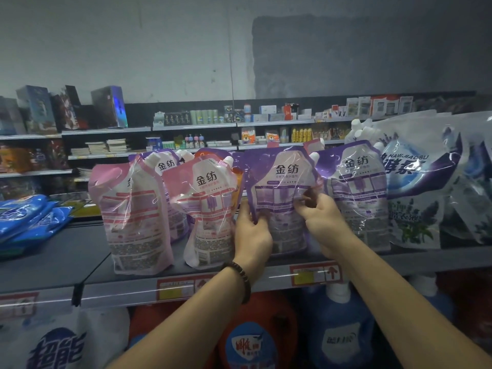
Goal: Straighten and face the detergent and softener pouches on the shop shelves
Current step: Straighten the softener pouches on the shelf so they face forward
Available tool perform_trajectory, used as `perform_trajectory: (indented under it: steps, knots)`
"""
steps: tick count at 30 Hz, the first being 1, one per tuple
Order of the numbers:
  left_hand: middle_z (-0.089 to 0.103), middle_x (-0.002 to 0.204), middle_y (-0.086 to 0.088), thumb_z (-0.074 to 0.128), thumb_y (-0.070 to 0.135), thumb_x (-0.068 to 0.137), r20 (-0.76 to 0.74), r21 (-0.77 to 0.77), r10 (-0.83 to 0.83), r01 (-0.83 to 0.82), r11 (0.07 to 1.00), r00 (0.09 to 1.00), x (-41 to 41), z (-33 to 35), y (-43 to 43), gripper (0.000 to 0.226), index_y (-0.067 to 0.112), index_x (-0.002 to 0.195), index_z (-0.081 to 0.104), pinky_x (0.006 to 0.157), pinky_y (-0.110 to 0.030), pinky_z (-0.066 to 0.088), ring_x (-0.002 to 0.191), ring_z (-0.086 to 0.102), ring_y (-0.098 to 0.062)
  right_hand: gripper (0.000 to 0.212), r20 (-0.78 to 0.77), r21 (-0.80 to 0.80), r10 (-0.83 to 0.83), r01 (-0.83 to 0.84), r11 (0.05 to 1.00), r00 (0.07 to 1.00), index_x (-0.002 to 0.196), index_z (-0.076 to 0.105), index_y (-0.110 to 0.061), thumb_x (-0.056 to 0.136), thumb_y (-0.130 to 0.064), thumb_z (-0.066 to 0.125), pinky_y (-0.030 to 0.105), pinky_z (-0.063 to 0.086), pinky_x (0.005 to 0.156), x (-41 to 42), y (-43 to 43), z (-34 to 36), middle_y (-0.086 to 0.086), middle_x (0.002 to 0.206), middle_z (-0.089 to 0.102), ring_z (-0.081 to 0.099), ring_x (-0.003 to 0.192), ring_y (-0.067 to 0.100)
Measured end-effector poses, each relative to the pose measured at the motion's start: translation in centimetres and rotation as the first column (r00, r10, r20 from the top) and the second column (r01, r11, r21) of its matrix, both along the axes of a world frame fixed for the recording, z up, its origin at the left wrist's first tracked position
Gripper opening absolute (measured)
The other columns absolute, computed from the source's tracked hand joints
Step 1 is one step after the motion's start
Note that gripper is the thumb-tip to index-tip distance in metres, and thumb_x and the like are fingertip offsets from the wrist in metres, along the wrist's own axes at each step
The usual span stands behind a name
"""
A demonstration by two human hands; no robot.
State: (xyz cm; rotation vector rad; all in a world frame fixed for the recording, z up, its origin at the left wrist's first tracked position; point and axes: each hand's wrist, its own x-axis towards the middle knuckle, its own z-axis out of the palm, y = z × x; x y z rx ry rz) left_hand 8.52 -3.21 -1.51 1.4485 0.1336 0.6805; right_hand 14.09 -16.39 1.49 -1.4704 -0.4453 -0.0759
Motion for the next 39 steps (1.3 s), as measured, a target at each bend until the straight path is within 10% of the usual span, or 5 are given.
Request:
perform_trajectory:
  steps: [26,36,39]
  knots:
    - [0.08,0.108,-0.01,0.064,0.04,0.106,0.342,0.193,-0.19,0.129,0.973,0.92,-12.1,3.3,6.2,0.015,0.033,0.118,0.07,0.084,-0.067,0.061,0.097,0.076,-0.043,0.017,0.278,-0.054,-0.323,0.351,0.935,0.905,0.089,0.072,-0.037,0.095,-0.024,0.079,0.052,0.064,0.085,-16.4,2.4,3.9,-0.014,0.085,0.077,0.074,0.083,0.013]
    - [0.08,0.11,-0.011,0.06,0.017,0.108,0.366,0.154,-0.109,0.056,0.987,0.924,-18.4,3.9,13.5,0.017,0.019,0.121,0.071,0.084,-0.055,0.065,0.1,0.078,-0.033,0.01,0.322,-0.08,-0.17,0.206,0.975,0.931,0.097,0.076,-0.028,0.093,-0.021,0.08,0.021,0.06,0.064,-21.1,8.9,5.3,-0.019,0.081,0.077,0.074,0.071,0.003]
    - [0.081,0.108,-0.011,0.06,0.018,0.107,0.373,0.16,-0.05,-0.011,0.987,0.926,-19.7,3.9,16.4,0.017,0.023,0.119,0.072,0.076,-0.044,0.065,0.096,0.079,-0.03,0.008,0.316,-0.066,-0.12,0.148,0.987,0.941,0.097,0.077,-0.026,0.093,-0.02,0.081,0.03,0.062,0.068,-21.8,11.9,4.9,-0.012,0.082,0.078,0.076,0.073,0.008]
